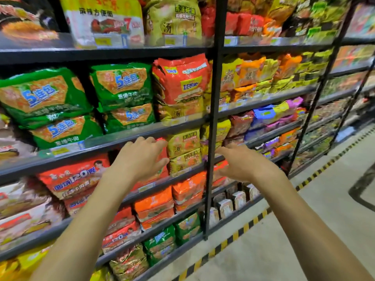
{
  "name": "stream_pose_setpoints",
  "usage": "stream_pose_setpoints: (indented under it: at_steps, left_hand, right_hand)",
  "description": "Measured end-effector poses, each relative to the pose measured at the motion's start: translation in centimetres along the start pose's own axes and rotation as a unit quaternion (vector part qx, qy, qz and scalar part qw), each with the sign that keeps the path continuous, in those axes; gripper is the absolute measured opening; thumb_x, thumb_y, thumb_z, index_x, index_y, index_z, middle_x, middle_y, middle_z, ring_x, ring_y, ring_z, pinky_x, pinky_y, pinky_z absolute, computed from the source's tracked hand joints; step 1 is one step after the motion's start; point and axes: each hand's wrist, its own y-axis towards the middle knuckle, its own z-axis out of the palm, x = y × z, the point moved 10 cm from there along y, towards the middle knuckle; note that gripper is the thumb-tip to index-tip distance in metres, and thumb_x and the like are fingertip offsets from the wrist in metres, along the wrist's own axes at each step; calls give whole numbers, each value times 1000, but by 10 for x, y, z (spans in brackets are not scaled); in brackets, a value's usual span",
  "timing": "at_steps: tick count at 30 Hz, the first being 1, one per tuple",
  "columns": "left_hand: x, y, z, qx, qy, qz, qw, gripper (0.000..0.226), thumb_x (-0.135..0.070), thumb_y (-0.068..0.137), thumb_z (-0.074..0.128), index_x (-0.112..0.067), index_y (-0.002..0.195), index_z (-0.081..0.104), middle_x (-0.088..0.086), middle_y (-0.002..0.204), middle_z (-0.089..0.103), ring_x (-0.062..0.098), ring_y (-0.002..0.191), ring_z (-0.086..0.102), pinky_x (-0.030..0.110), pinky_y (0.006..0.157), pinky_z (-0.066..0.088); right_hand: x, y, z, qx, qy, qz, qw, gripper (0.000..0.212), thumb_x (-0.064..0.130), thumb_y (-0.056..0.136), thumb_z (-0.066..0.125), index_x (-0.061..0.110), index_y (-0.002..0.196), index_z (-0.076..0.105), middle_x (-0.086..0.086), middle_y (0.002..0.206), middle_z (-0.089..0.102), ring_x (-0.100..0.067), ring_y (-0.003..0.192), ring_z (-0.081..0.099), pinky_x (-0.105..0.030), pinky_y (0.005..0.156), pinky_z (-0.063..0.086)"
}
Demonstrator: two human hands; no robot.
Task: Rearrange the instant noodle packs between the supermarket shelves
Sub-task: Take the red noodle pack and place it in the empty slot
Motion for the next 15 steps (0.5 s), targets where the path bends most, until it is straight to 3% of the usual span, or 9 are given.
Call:
stream_pose_setpoints:
  at_steps: [9,15]
  left_hand:
    - [-7,87,9,-28,-41,-22,999,58,-54,100,46,-32,152,37,2,148,51,29,134,49,47,100,49]
    - [2,161,-6,-118,-79,-72,987,53,-46,101,48,-25,149,41,7,131,59,32,118,56,45,85,52]
  right_hand:
    - [-53,83,-14,-20,-1,-14,1000,65,46,96,56,26,153,31,-10,148,39,-33,135,39,-49,101,46]
    - [-89,165,-61,-79,-10,-32,996,70,46,97,56,28,156,24,-8,154,34,-32,137,39,-49,100,48]
